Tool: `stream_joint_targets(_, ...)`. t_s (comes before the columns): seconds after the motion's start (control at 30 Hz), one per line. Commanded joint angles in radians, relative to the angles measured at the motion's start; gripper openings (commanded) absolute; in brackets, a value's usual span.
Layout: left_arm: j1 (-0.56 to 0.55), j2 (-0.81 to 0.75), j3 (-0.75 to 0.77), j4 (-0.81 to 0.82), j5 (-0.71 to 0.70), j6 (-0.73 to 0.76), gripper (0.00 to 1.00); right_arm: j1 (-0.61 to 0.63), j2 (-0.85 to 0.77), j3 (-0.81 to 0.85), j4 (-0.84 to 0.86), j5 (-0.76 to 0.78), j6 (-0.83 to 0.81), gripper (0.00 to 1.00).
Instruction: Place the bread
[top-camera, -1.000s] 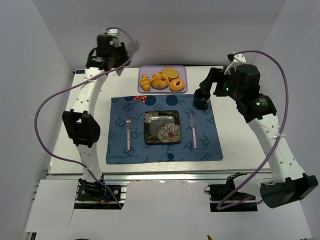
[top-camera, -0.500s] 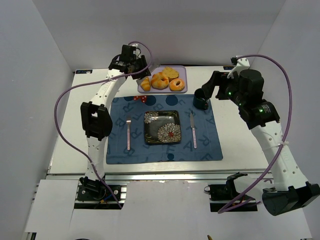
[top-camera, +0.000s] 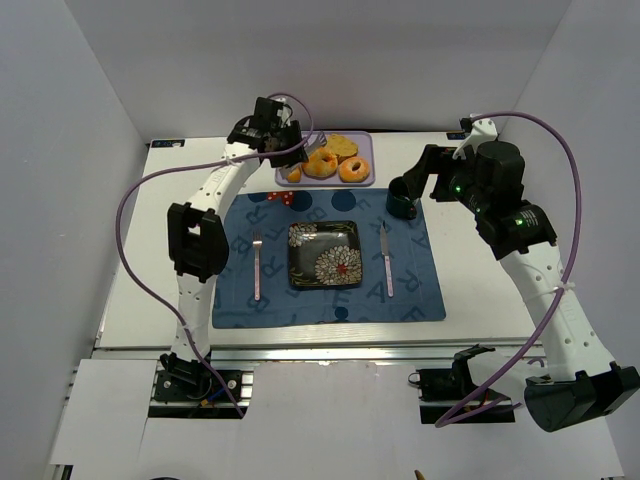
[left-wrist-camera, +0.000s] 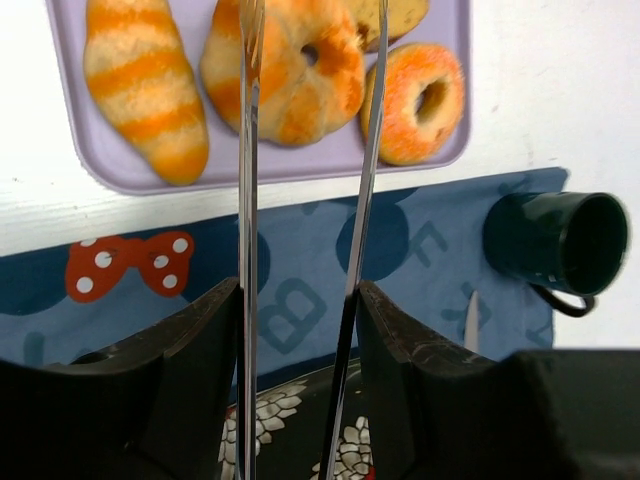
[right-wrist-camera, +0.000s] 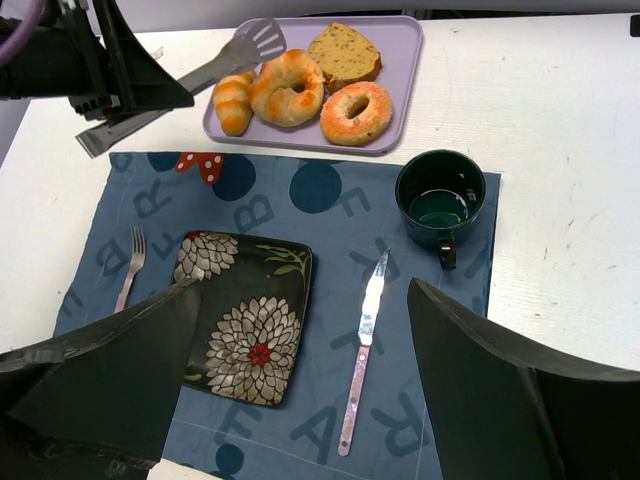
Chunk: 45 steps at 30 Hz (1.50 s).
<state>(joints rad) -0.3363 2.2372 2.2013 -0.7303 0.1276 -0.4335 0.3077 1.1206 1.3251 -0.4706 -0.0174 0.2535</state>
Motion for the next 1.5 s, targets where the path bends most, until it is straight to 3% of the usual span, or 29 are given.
stream_joint_targets(0.0, -0.006, -0.018, -0.023, -0.006, -0.055, 0.024, 0.58, -0.002, -0.019, -0.006, 0.038, 0.013, -0.016, 0.89)
stream_joint_targets(0.47, -0.017, 0.021, -0.060, -0.024, -0.059, 0.047, 0.57, -0.002, -0.007, -0.009, 0.041, 0.007, -0.014, 0.89)
stream_joint_targets(1.0, -0.021, 0.030, 0.061, -0.041, -0.039, 0.044, 0.12, -0.002, -0.001, -0.003, 0.046, 0.007, -0.013, 0.89)
stream_joint_targets(1.47, -0.021, -0.059, 0.080, -0.121, -0.042, 0.079, 0.12, -0.002, 0.002, 0.006, 0.050, -0.004, -0.011, 0.89)
